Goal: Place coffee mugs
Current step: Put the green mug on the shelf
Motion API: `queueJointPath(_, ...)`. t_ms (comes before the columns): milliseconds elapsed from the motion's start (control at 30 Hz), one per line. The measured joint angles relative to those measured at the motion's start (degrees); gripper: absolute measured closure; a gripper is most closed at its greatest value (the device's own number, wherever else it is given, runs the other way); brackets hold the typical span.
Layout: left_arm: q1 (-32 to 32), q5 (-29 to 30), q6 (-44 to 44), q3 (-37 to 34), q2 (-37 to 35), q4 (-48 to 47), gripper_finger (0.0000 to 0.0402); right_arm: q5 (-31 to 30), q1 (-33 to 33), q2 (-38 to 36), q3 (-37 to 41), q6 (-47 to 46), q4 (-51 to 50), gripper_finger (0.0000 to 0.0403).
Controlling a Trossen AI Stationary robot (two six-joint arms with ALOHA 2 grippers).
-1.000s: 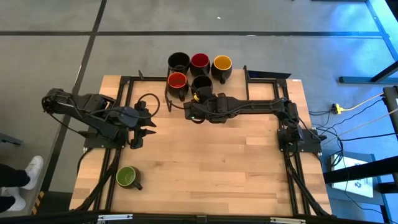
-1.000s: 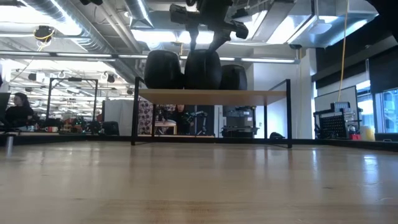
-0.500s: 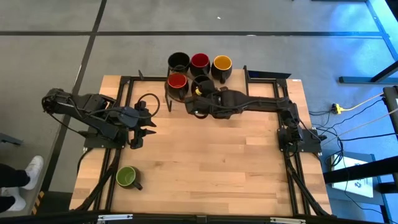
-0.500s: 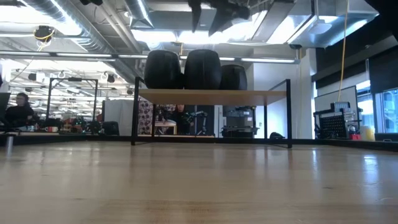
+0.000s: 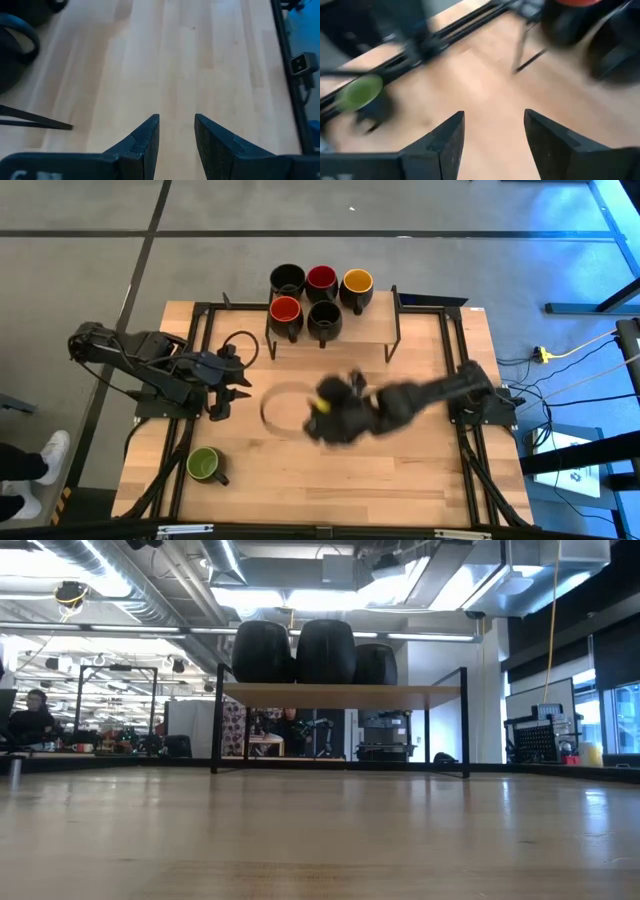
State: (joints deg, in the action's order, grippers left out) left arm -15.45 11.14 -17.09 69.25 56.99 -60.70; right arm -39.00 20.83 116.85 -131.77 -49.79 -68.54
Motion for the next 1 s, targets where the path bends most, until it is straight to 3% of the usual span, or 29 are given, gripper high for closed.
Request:
queueJointPath(200,-3.16,-4.16,-4.52,-0.9,1.11,2.19,0.0283,3.21,10.43,0.23,14.85,-11.16,12.1,0.021)
queueJointPath(500,-15.34,-10.5,-19.4,-5.55,5.11,0.43,0.0283,5.52,17.38,0.21,37.93,-20.71,40.08,0.021)
queueJointPath(700,-24.96,-15.78,-31.18,-5.57,8.54,-4.94,0.0285,5.33,20.62,0.21,40.92,-20.51,42.89,0.021)
queueJointPath(900,-32.92,-12.61,-39.47,-5.57,11.84,-15.58,0.0288,5.05,21.56,0.21,40.86,-17.27,41.9,0.021)
queueJointPath(1000,-34.96,-11.44,-41.35,-5.57,13.38,-16.63,0.0288,5.13,21.56,0.21,40.86,-16.5,41.88,0.021)
